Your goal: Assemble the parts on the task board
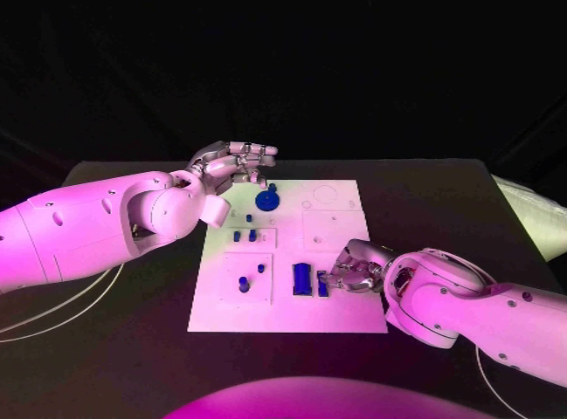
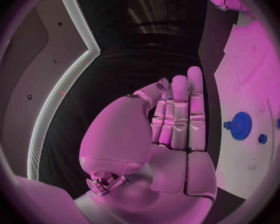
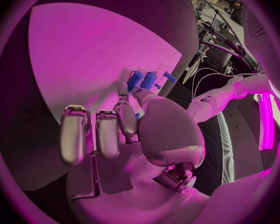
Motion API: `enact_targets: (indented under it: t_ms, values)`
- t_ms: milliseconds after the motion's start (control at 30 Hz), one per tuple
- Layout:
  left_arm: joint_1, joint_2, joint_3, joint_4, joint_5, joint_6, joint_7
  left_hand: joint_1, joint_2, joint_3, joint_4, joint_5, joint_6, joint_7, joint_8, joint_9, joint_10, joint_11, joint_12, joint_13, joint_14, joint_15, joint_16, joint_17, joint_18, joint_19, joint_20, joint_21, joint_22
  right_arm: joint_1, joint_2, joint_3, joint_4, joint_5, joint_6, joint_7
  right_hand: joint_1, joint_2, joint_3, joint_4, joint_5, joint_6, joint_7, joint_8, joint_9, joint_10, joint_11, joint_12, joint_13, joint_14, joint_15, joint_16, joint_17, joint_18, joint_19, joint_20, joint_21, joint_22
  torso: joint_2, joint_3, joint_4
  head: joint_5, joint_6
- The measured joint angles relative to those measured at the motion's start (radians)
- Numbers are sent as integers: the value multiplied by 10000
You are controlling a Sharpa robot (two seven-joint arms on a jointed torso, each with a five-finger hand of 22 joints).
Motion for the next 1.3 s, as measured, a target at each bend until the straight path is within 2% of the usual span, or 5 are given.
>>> enact_targets:
  t_ms: [267,600,767,967,1300]
  values:
    - [0,-2,0,5,0,2,-2,0,0,0,0,0,0,0,0,0,0,0,0,0,0,0,0,0,0,0,0,0,-1,-4,0,-2,9,-62,-7,-4,-229,64,-76,160,-64,0,0,0,54,7,6,0,-1,0,1,40,-1,0,0,0,0,12,0,4,5,-9,8]
    - [0,-15,0,3,0,9,-11,0,0,0,0,0,0,0,0,1,0,0,0,1,0,0,0,1,0,0,0,0,-2,-18,-409,0,330,-308,-80,151,-897,-424,-985,590,-668,13,-14,76,192,185,-97,0,-2,-1,0,39,-1,0,0,0,0,11,-5,10,5,-4,18]
    - [0,-22,0,-3,0,11,-16,0,0,0,0,0,0,0,0,1,0,0,0,1,0,0,0,1,0,0,0,0,-2,-22,-594,2,488,-437,4,336,-639,-579,-1360,326,-1356,13,-14,76,263,185,-97,0,-2,-2,0,39,-1,0,-1,0,0,27,-9,9,-7,-11,24]
    - [1,-16,0,-10,0,16,-21,0,0,0,0,0,0,0,0,1,0,0,0,1,0,0,0,2,0,0,0,0,-3,-89,-615,2,513,-622,253,486,250,-397,-1473,-217,-1931,13,-14,75,327,185,-97,-116,14,-1,0,39,-2,0,-1,1,0,6,-10,10,-12,-41,39]
    - [1,0,0,-21,0,25,-27,0,0,0,0,0,0,0,0,1,0,0,0,2,0,0,0,2,1,0,0,0,-4,-119,-476,0,345,-849,476,496,412,-304,-1515,-308,-2080,13,-14,74,354,184,-96,-116,23,-1,0,39,-2,-1,-1,1,-1,6,-5,8,9,-57,81]
